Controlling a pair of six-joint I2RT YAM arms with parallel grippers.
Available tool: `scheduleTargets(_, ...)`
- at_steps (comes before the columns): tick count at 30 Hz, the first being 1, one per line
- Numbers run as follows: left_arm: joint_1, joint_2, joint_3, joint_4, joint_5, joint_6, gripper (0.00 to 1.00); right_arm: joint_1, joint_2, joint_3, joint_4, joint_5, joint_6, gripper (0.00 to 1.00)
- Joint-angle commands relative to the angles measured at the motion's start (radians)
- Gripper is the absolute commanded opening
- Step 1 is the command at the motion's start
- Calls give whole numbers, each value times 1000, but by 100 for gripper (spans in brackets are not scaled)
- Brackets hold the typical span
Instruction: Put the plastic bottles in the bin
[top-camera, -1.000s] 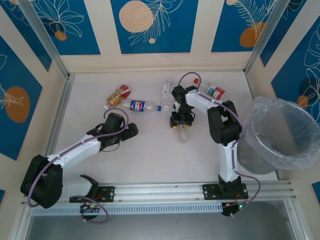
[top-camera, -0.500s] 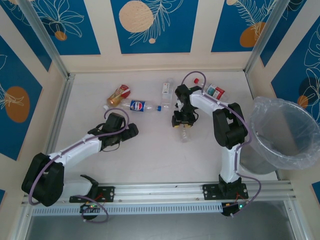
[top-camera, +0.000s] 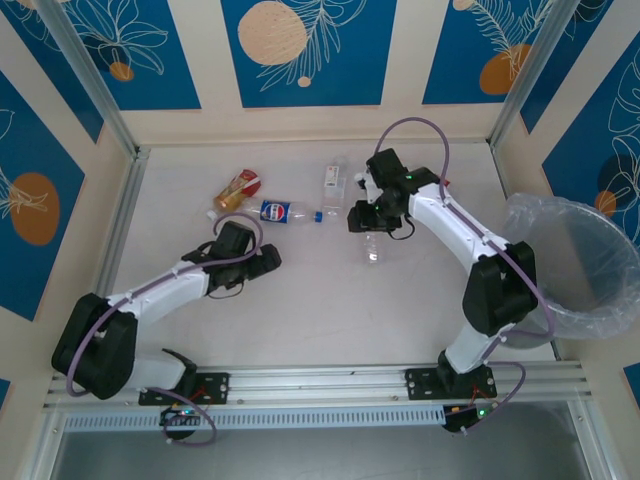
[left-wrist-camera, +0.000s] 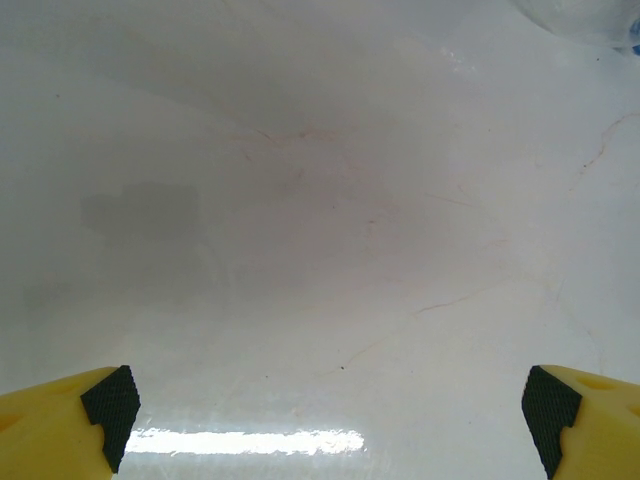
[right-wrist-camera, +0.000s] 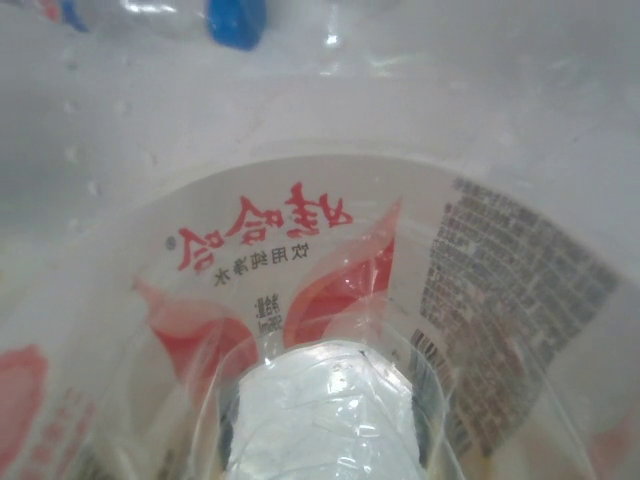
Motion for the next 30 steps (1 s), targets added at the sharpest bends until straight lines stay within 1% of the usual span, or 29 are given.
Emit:
scheduleTargets(1,5,30,41,20,38,-7,100,-15,-69,-22,25,-12,-14,46)
scheduleTargets(7,-5,69,80,24,55,-3,100,-65,-176,-38,64,-57,-11,44)
scheduleTargets(13,-13,96,104,19,58,-4,100,-143,-302,-44,93,-147,-8,44)
scheduleTargets(16,-17,109,115,19,64,-5,100,-210,-367,-42,108,-210,-3,43)
scheduleTargets(18,-19,118,123,20,67,-7,100,-274,-409,-39,118,-262,-2,43)
scheduleTargets(22,-27,133,134,20,70,-7,100,-399,-469,-25,124,-323,10,43)
scheduleTargets(30,-35,156,153,21,79,-8,100,-581,-572,-2,132,-333,10,43)
